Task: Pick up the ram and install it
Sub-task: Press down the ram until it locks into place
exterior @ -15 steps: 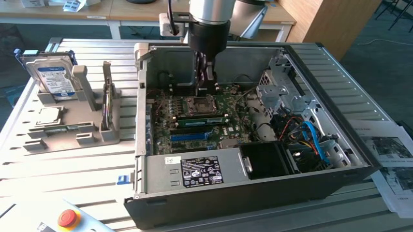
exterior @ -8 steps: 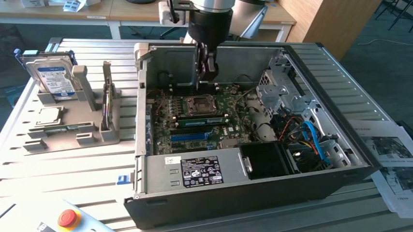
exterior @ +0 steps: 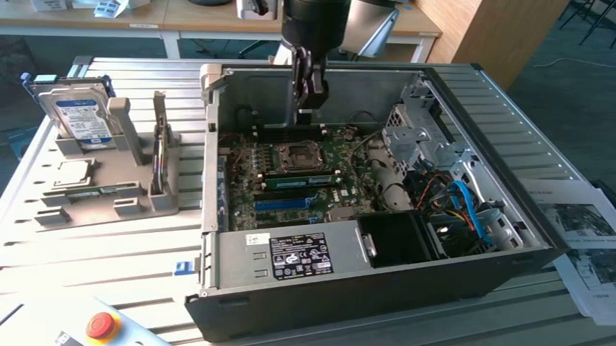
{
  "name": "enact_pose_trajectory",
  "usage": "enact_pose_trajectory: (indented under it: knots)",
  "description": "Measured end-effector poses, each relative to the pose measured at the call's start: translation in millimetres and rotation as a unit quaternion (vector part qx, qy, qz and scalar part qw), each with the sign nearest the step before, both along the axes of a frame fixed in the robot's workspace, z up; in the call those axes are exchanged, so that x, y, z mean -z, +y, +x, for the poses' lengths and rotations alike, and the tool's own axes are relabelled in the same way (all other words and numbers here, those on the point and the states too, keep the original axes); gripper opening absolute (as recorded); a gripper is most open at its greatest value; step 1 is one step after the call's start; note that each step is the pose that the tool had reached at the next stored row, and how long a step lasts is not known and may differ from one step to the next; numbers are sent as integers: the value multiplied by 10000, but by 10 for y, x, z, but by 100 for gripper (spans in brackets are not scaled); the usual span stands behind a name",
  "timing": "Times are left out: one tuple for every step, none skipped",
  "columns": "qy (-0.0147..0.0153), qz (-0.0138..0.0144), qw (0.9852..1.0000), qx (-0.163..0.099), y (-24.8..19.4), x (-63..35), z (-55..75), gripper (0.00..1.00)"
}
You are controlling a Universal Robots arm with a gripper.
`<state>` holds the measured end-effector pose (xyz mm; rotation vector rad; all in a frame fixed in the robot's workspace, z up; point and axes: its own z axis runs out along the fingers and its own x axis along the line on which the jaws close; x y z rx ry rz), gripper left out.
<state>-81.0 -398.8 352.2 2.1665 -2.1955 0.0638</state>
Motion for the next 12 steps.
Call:
enact_pose_trajectory:
  knots:
    - [0, 0, 10000, 0, 0, -24, 0, 10]
    - [0, 0, 10000, 0, 0, -45, 0, 10]
    - [0, 0, 10000, 0, 0, -61, 0, 10]
    - [-1, 1, 10000, 0, 0, -63, 0, 10]
    - [-1, 1, 10000, 0, 0, -63, 0, 10]
    - [-1, 1, 10000, 0, 0, -63, 0, 10]
    - [-1, 1, 10000, 0, 0, -63, 0, 10]
    - [0, 1, 10000, 0, 0, -64, 0, 10]
    - [0, 1, 10000, 0, 0, -63, 0, 10]
    - [0, 0, 10000, 0, 0, -64, 0, 10]
    - [0, 1, 10000, 0, 0, -64, 0, 10]
    - [0, 1, 10000, 0, 0, -64, 0, 10]
